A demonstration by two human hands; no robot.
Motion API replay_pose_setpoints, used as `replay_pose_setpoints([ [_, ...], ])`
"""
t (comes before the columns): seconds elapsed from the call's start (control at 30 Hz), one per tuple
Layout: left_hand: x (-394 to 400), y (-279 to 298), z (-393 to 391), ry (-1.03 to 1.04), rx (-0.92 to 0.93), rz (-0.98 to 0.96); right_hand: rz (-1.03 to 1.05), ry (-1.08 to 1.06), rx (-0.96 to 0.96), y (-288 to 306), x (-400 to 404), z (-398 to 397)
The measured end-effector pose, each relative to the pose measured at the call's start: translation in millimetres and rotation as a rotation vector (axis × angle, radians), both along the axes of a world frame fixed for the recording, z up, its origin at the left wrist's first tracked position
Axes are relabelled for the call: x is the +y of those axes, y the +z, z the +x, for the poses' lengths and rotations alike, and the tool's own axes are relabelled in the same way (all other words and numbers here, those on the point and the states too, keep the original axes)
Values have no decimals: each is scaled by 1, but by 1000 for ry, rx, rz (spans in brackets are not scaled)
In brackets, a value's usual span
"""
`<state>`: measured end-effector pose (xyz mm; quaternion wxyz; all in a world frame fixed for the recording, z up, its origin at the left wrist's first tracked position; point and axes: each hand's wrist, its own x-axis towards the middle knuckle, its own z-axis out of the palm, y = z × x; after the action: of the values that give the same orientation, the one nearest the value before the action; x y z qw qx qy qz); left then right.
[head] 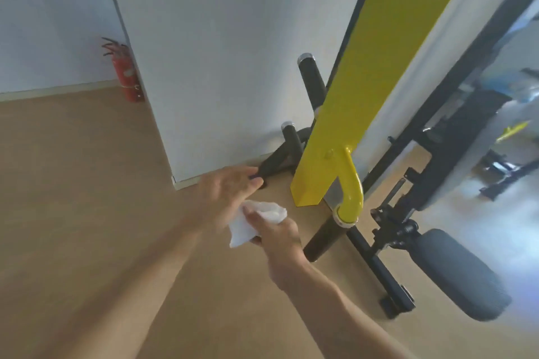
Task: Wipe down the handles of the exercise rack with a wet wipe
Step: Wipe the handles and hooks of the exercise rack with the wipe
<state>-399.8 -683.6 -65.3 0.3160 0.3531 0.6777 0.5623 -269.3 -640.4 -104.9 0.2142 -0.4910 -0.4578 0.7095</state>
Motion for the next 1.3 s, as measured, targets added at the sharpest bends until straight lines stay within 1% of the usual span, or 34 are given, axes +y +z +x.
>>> replay_pose_setpoints([
  [0.07,4,4,-20,-40,2,-37,-59,-159,114,20,-2,-15],
  [0.17,23,13,-40,-137,32,-62,-64,-293,313,57,-1,-29],
  [0.23,43,22,-49,-177,22,-36,56,-377,405,84,4,-37],
  [0.3,68,33,-55,-206,65,-7,258,-459,406,113,13,-47],
  [0.37,91,51,-61,-227,126,39,513,-544,315,140,22,-59],
  [0.43,121,67,-69,-260,156,73,865,-602,195,160,42,-72],
  [0.47,134,74,-71,-277,166,93,1057,-581,119,166,54,-77],
  [0.53,159,86,-73,-317,200,122,1405,-531,-122,169,83,-86],
  [0.57,170,92,-75,-340,215,132,1531,-527,-274,170,99,-89],
  [0.6,182,94,-77,-362,234,132,1598,-505,-439,170,114,-92],
  [0.63,192,95,-80,-390,246,126,1577,-442,-611,169,127,-94],
  [0.67,203,97,-84,-416,240,127,1468,-326,-795,170,136,-97],
  [0.7,215,97,-87,-457,188,139,1330,-191,-965,168,143,-100],
  [0.73,225,98,-90,-488,137,155,1206,-78,-1084,165,146,-100],
  [0.77,233,98,-91,-506,113,170,1118,-2,-1147,163,147,-99],
  [0.83,245,100,-94,-566,124,198,1049,77,-1181,166,141,-99],
  [0.93,263,97,-97,-710,133,218,920,86,-1165,186,133,-101],
  [0.97,266,97,-99,-753,132,208,883,62,-1162,190,136,-101],
  [1.03,275,95,-102,-806,108,211,807,19,-1216,192,145,-101],
  [1.13,275,95,-108,-882,38,261,703,-93,-1415,186,149,-111],
  [1.2,276,95,-113,-927,51,302,650,-148,-1550,183,148,-120],
  [1.23,279,94,-116,-953,68,320,650,-183,-1575,180,149,-124],
  [1.3,284,93,-121,-1003,104,354,720,-233,-1530,174,156,-130],
])
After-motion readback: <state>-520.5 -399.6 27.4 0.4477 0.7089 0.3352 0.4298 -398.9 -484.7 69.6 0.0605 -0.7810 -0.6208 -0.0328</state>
